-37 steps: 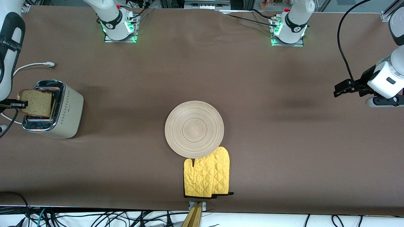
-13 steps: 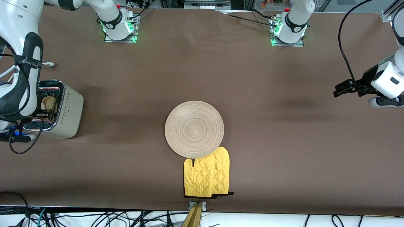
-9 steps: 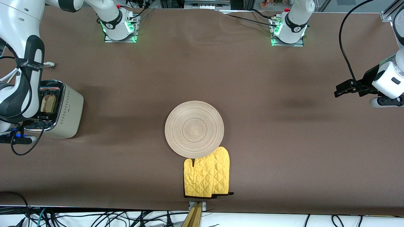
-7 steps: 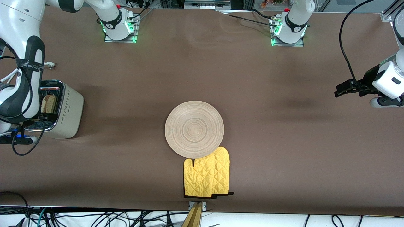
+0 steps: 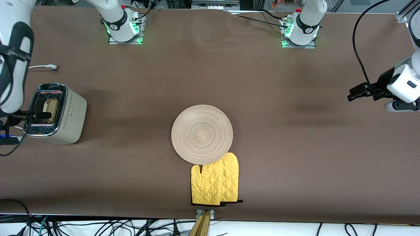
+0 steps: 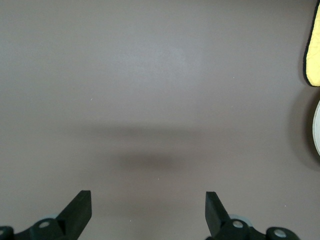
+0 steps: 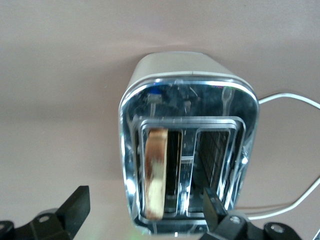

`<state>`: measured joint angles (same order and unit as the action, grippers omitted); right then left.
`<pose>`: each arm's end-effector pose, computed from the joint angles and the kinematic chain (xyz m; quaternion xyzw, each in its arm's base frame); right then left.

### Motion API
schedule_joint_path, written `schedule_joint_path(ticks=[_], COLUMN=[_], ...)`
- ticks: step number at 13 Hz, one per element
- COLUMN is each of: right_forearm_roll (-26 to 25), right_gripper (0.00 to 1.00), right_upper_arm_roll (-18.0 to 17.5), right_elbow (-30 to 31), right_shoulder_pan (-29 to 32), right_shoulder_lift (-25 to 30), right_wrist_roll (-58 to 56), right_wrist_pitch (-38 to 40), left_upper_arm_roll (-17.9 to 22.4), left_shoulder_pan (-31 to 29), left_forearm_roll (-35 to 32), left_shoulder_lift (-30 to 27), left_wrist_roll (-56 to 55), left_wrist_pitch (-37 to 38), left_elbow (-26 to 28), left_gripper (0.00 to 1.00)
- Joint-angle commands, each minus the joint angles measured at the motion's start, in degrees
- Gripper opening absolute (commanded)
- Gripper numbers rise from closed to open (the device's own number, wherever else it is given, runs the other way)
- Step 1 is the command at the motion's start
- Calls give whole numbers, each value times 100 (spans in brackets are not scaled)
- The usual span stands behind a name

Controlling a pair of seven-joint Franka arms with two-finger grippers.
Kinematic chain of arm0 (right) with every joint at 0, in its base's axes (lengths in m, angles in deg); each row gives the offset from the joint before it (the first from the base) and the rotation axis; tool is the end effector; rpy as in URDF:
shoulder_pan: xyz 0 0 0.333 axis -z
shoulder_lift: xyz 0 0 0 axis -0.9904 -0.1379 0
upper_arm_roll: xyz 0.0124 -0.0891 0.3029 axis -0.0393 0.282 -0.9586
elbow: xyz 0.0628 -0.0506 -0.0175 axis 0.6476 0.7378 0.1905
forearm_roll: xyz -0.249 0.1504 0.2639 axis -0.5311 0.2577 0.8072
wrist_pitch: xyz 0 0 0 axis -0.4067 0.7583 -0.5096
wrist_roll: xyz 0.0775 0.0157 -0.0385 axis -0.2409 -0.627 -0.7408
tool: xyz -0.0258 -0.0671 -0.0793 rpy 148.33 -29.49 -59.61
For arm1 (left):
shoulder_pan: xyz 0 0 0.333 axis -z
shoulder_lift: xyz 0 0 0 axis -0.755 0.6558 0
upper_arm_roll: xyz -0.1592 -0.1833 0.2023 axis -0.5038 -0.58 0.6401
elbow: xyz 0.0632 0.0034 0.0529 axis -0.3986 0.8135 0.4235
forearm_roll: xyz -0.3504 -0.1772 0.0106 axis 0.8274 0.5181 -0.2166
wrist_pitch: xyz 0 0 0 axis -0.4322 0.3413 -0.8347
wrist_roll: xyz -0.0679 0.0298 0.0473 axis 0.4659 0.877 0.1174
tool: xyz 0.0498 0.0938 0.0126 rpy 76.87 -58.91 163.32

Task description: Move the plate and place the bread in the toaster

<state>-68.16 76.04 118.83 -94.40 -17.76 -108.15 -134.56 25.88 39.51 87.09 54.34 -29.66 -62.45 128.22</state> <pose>0.6596 -0.1413 0.4349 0.9866 0.0023 -0.1625 0.0173 0.5792 0.0175 0.5370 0.9982 0.0460 -0.0289 0.0270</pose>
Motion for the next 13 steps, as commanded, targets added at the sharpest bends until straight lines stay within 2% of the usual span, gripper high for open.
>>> schedule_joint_path(ticks=[1,4,9,13], right_forearm_roll=[54,54,71,45], right_gripper=[100,100,100,100], right_upper_arm_roll=[-73,-109,-100,-82], right_elbow=[-15,-58,-67,-182], right_shoulder_pan=[3,-181,-357,-875], right_shoulder_lift=[476,837,864,987], right_wrist_roll=[-91,-91,-91,-12], right_wrist_pitch=[321,620,708,735], left_upper_arm_roll=[-25,-25,-25,-25], left_shoulder_pan=[-59,-59,-59,-59], left_forearm_roll=[124,124,124,124], left_shoulder_lift=[9,9,9,9], left_wrist_roll=[25,16,16,16], left_wrist_pitch=[80,80,80,80], left_elbow=[-77,-77,-68,-68], left_gripper=[100,100,100,100])
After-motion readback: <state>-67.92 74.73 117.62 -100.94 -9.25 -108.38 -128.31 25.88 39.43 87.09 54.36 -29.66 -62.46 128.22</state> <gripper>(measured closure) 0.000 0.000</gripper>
